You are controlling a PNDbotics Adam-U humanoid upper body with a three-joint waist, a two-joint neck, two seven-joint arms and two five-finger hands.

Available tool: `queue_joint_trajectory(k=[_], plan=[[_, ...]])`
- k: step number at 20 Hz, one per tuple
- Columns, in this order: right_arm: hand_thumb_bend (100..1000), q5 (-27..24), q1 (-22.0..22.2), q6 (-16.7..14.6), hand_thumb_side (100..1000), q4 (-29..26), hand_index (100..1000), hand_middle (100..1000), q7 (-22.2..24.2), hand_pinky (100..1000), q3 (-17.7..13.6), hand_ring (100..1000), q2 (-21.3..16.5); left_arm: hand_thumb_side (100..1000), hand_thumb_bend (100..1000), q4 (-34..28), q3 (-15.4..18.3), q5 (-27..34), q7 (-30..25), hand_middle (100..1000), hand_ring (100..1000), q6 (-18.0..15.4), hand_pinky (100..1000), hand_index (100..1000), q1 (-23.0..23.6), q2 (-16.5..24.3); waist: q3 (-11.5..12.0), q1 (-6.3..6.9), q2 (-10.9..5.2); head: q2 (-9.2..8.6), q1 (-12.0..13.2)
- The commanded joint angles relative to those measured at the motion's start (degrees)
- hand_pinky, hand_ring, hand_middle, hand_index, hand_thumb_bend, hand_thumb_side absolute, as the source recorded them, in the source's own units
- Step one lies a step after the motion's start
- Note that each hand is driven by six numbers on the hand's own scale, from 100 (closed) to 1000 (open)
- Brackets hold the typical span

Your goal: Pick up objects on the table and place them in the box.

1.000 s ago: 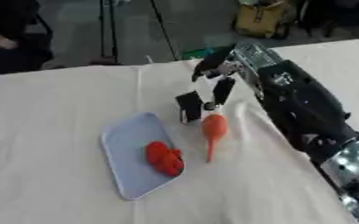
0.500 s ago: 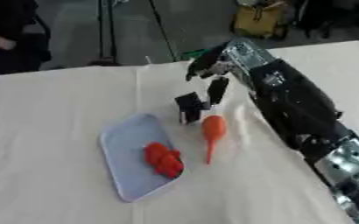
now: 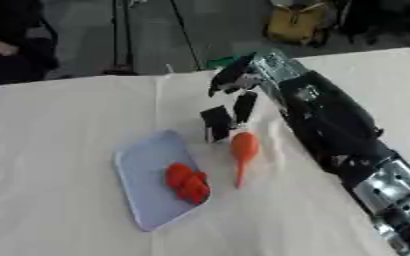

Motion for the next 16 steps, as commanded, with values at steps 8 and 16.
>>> queue_joint_trajectory(k=[8,16], plan=[[443,2.23,-0.71,-16.03,529,1.49,1000,989,15.30,1000,-0.44,1000,0.40,939,100,-0.80,0.74,0.22,-0.12,880,920,0.00,792,801,-0.64,0.93,0.49,0.16,-0.59,-1.02,0.30],[433,2.88,-0.75,-16.63,495,2.64,1000,964,15.30,1000,-0.92,1000,1.23,938,100,-0.80,0.78,0.16,-0.11,870,916,0.07,791,795,-0.59,0.72,0.56,0.30,-0.42,-1.20,0.27]])
